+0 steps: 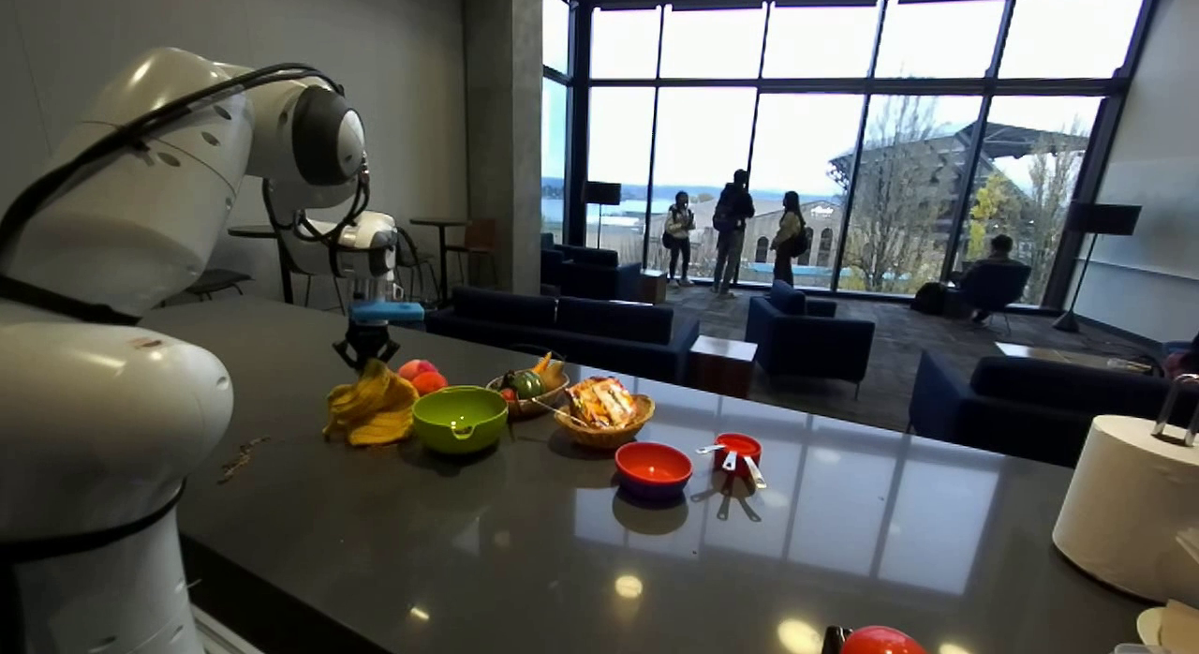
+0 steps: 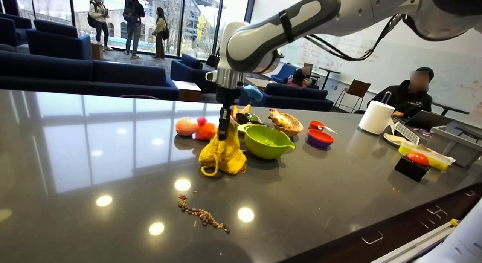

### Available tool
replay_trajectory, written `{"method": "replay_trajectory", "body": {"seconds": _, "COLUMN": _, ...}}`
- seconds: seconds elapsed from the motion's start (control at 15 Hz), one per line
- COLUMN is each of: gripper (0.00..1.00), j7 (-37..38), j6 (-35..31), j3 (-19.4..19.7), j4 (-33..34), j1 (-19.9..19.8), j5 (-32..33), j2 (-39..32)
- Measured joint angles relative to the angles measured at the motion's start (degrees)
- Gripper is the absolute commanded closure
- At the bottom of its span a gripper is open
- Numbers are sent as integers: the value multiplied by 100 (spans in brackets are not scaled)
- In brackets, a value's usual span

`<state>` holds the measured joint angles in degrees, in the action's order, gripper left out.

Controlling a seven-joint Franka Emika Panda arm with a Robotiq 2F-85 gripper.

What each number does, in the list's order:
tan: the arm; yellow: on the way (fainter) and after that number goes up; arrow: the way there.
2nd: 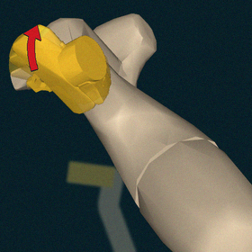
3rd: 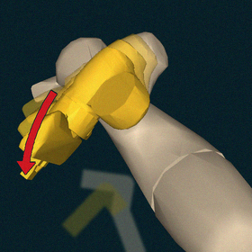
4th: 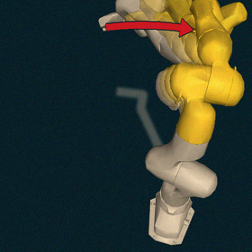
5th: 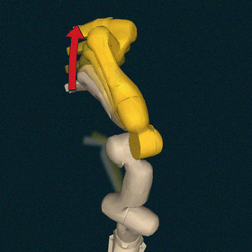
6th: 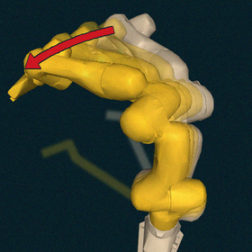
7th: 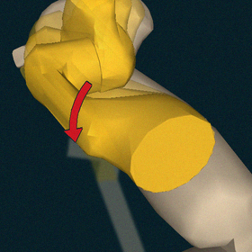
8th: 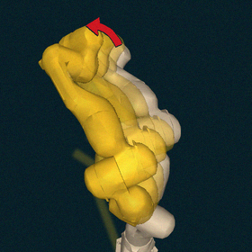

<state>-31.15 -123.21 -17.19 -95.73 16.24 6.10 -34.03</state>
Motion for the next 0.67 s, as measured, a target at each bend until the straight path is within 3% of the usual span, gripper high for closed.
{"method": "replay_trajectory", "body": {"seconds": 0.67, "gripper": 98, "j7": 351, "j6": -25, "j3": -22, "j4": 406, "j1": 551, "j5": 670, "j2": 334}}
